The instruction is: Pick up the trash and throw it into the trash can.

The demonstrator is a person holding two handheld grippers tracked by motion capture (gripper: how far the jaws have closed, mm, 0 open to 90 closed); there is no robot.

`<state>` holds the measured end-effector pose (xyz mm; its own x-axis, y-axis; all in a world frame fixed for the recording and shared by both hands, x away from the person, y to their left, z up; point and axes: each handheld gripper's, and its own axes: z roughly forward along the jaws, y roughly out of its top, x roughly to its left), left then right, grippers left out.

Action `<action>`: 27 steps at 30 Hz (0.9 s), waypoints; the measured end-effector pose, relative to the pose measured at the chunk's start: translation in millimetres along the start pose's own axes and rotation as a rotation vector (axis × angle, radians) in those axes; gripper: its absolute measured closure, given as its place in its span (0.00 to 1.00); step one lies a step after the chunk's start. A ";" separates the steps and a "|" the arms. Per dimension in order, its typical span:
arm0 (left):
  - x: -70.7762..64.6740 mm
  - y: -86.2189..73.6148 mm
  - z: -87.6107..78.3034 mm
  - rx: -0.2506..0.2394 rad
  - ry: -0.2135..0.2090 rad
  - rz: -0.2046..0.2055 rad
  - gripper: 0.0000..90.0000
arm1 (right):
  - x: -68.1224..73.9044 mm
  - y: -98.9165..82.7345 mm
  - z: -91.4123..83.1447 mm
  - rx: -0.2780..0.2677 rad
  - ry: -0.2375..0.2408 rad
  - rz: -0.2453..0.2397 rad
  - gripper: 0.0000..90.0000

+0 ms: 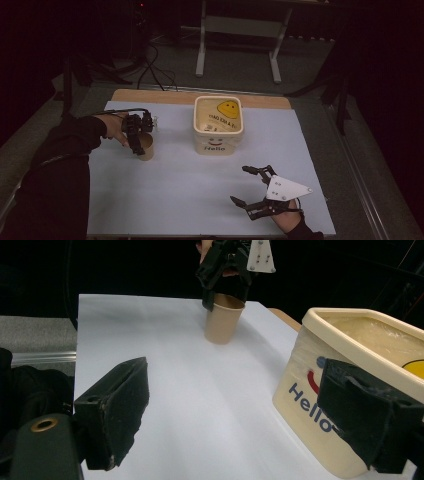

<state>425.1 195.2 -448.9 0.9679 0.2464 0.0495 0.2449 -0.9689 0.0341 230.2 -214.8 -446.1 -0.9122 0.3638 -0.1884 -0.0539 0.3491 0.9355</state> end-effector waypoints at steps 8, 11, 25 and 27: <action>0.9 0.9 -0.6 0.003 -0.006 0.011 0.22 | 0.2 0.4 -0.4 -0.001 -0.001 -0.005 0.15; 1.2 1.8 -2.0 0.011 0.013 0.013 0.23 | 0.2 0.4 -0.7 -0.003 0.000 -0.003 0.15; -5.0 6.2 -34.1 0.003 -0.001 0.024 0.23 | 0.5 1.0 -0.5 -0.003 -0.004 -0.006 0.15; -6.8 7.8 -41.4 -0.005 -0.003 0.024 0.23 | 0.5 1.2 -0.8 -0.004 -0.005 -0.007 0.15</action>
<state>418.1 186.8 -407.7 0.9736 0.2231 0.0475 0.2214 -0.9744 0.0382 229.4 -215.0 -444.8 -0.9097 0.3658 -0.1967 -0.0623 0.3480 0.9354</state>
